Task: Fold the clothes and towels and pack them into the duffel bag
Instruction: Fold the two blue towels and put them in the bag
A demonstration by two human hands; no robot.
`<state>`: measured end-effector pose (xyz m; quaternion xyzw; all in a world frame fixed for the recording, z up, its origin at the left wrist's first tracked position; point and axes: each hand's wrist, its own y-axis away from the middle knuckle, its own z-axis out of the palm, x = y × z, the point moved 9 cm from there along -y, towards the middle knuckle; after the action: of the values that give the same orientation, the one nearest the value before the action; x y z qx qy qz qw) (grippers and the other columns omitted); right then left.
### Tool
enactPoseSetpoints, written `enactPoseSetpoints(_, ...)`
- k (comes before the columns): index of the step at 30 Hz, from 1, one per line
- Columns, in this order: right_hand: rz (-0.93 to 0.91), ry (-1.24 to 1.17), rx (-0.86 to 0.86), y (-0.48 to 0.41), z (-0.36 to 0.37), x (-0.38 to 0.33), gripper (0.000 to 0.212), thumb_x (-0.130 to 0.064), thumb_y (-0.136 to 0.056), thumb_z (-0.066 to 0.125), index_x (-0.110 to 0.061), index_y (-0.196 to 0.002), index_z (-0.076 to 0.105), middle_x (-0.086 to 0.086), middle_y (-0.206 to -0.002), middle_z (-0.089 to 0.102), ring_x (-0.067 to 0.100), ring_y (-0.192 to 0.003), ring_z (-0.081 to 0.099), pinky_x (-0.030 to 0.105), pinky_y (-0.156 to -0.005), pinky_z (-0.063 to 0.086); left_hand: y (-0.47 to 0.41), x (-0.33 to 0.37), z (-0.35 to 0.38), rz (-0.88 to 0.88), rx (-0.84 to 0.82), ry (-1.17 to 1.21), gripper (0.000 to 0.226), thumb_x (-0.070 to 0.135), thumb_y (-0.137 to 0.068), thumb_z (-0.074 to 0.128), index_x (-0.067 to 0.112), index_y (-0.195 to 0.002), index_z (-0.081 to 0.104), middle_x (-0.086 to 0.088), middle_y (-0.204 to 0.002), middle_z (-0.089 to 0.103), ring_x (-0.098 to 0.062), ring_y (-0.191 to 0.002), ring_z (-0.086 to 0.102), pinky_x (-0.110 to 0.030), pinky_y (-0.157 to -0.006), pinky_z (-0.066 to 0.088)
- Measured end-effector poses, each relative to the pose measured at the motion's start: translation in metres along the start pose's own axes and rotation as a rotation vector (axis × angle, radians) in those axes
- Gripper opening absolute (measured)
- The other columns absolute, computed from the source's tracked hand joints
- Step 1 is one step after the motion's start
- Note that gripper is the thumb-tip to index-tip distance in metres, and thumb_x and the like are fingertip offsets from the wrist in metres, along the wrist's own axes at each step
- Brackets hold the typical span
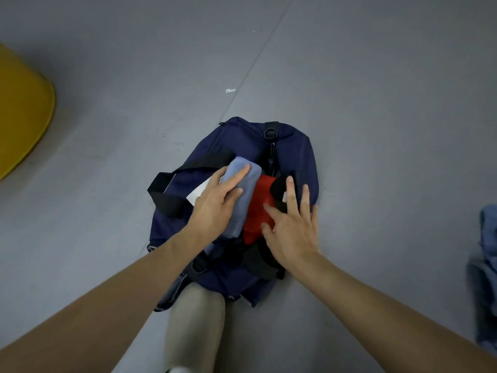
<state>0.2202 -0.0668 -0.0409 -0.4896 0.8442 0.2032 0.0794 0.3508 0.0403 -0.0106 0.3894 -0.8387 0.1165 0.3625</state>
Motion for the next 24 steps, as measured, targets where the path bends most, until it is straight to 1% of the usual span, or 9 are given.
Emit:
enactPoseSetpoints(5,0.125,-0.005,0.001,0.006,0.013,0.033,0.092,-0.029,-0.094,0.055,-0.027,-0.159,-0.009,-0.002,-0.164,-0.027,0.036,-0.152,-0.014,0.055,-0.122,0.016,0.000,-0.008,0.019,-0.069,-0.050,0.060,0.052,0.010,-0.101,0.049,0.044,-0.140,0.051,0.005,-0.153,0.035,-0.006,-0.127,0.040,-0.018,-0.103,0.038)
enactPoseSetpoints(9,0.098,-0.175,0.061,0.008,0.005,0.042,0.102,-0.014,-0.092,0.061,-0.032,-0.157,-0.015,-0.010,-0.164,-0.025,0.025,-0.154,-0.007,0.037,-0.115,0.037,-0.012,-0.003,0.027,-0.152,-0.073,0.205,0.063,0.005,-0.095,0.052,0.042,-0.146,0.046,0.003,-0.144,0.041,-0.006,-0.115,0.045,0.003,-0.083,0.034)
enactPoseSetpoints(11,0.079,-0.260,0.122,0.009,-0.001,0.042,0.099,-0.006,-0.092,0.060,-0.034,-0.159,-0.008,-0.008,-0.164,-0.025,0.025,-0.151,0.020,0.028,-0.096,0.050,-0.018,0.010,0.036,-0.133,-0.094,0.254,0.065,0.005,-0.095,0.053,0.042,-0.147,0.044,0.002,-0.142,0.043,-0.008,-0.118,0.046,0.004,-0.085,0.032)
enactPoseSetpoints(13,0.103,-0.271,0.127,0.010,-0.003,0.049,0.097,-0.003,-0.093,0.057,-0.039,-0.158,-0.004,-0.001,-0.165,-0.023,0.028,-0.116,0.058,0.024,-0.071,0.047,-0.019,0.024,0.051,-0.109,-0.121,0.296,0.065,0.005,-0.095,0.055,0.040,-0.148,0.043,-0.001,-0.141,0.044,-0.010,-0.121,0.047,0.001,-0.089,0.033)
enactPoseSetpoints(15,0.159,-0.304,0.054,0.009,0.001,0.060,0.094,-0.003,-0.094,0.053,-0.046,-0.156,-0.003,0.004,-0.167,-0.009,0.024,-0.082,0.061,0.026,-0.065,0.045,-0.015,0.030,0.070,-0.112,-0.160,0.312,0.065,0.005,-0.095,0.055,0.040,-0.149,0.042,-0.002,-0.143,0.043,-0.013,-0.126,0.046,-0.007,-0.099,0.035)
enactPoseSetpoints(16,0.172,-0.334,0.026,0.009,0.002,0.065,0.093,-0.001,-0.094,0.051,-0.048,-0.155,-0.001,0.006,-0.165,0.014,0.022,-0.077,0.059,0.028,-0.066,0.046,-0.014,0.030,0.079,-0.119,-0.177,0.303,0.066,0.005,-0.095,0.055,0.040,-0.149,0.041,-0.002,-0.145,0.041,-0.014,-0.128,0.044,-0.013,-0.104,0.035)
enactPoseSetpoints(18,0.191,-0.401,-0.007,0.010,0.001,0.073,0.090,0.001,-0.094,0.048,-0.051,-0.155,0.008,0.004,-0.115,0.059,0.018,-0.072,0.055,0.030,-0.070,0.049,-0.014,0.029,0.091,-0.140,-0.189,0.270,0.067,0.005,-0.096,0.053,0.039,-0.151,0.038,-0.003,-0.146,0.040,-0.016,-0.129,0.044,-0.021,-0.107,0.036)
enactPoseSetpoints(20,0.208,-0.419,-0.035,0.010,0.001,0.080,0.086,0.002,-0.093,0.048,-0.049,-0.155,0.016,-0.002,-0.077,0.054,0.015,-0.064,0.050,0.029,-0.069,0.046,-0.018,0.028,0.093,-0.145,-0.180,0.249,0.068,0.004,-0.096,0.053,0.038,-0.152,0.037,-0.003,-0.147,0.039,-0.014,-0.127,0.045,-0.020,-0.106,0.036)
enactPoseSetpoints(24,0.215,-0.489,0.005,0.007,-0.010,0.084,0.084,0.004,-0.092,0.047,-0.044,-0.155,0.022,-0.006,-0.070,0.048,0.011,-0.062,0.045,0.029,-0.071,0.045,-0.030,0.028,0.088,-0.112,-0.121,0.211,0.066,0.005,-0.097,0.054,0.038,-0.152,0.038,-0.002,-0.145,0.040,0.002,-0.107,0.050,0.004,-0.090,0.030)
